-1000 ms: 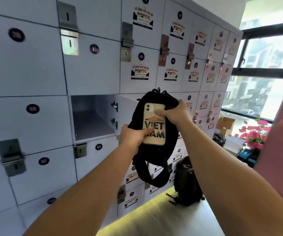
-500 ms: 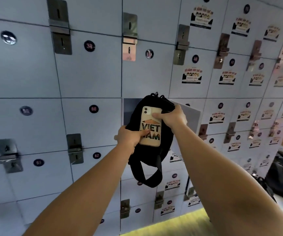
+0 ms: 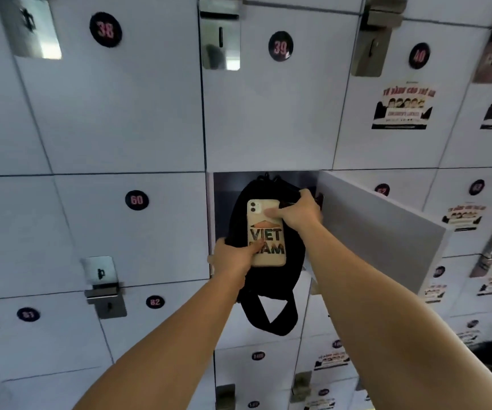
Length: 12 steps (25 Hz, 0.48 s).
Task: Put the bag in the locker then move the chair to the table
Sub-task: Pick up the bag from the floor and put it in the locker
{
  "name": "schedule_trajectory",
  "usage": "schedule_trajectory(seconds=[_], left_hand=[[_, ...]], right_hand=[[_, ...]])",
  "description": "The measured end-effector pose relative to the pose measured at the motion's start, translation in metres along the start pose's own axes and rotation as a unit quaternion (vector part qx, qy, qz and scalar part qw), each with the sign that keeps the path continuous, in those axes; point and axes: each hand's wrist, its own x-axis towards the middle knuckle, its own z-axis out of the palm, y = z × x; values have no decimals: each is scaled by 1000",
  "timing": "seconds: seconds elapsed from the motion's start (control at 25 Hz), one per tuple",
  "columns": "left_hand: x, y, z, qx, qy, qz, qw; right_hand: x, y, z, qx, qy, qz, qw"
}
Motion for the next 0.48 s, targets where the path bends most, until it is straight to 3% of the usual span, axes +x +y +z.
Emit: schedule_trajectory(seconds=[0.24,0.48], left_hand=[[58,-11,41,-25,68,-14,997],[117,-15,58,-21,46,-24,998]], right_hand=[[69,4,33,-13,-14,-34,999],[122,0,58,-37,-46,-47,997]])
